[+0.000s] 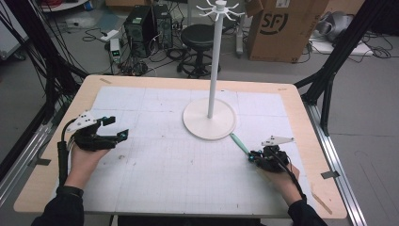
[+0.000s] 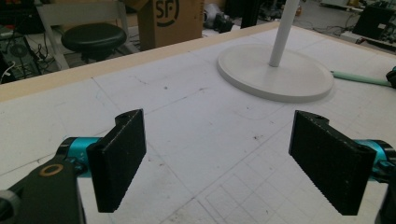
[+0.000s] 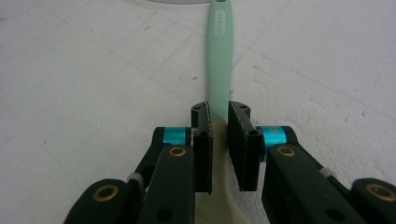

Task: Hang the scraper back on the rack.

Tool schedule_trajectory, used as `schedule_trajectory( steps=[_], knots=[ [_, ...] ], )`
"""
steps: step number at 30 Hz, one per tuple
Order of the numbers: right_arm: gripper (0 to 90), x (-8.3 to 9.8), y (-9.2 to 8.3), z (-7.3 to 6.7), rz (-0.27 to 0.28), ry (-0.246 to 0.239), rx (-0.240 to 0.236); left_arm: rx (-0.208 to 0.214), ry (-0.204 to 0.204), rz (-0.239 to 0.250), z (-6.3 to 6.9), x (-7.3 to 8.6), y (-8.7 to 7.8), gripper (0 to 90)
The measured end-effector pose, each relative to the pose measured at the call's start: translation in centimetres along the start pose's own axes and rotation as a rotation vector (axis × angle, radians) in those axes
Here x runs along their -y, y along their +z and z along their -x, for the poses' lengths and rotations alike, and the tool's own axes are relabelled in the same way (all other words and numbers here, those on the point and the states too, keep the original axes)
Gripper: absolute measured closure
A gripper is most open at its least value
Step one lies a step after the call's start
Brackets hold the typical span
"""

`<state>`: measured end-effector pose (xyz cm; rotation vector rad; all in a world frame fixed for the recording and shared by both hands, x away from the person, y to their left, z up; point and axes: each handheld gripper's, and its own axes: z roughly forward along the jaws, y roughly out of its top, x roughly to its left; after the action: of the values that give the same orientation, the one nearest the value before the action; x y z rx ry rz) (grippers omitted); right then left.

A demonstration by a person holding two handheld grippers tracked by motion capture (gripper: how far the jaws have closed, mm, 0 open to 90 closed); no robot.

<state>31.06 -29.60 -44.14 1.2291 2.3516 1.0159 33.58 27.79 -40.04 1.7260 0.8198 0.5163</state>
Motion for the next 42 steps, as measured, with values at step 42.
schedule_trajectory(
  steps=[42],
  knots=[
    [80.5, -20.8, -18.1, 1.4, 0.359, -0.144, -0.183, 0.049, -0.017, 0.029, 0.1, -0.1, -0.2, 17.8]
  ],
)
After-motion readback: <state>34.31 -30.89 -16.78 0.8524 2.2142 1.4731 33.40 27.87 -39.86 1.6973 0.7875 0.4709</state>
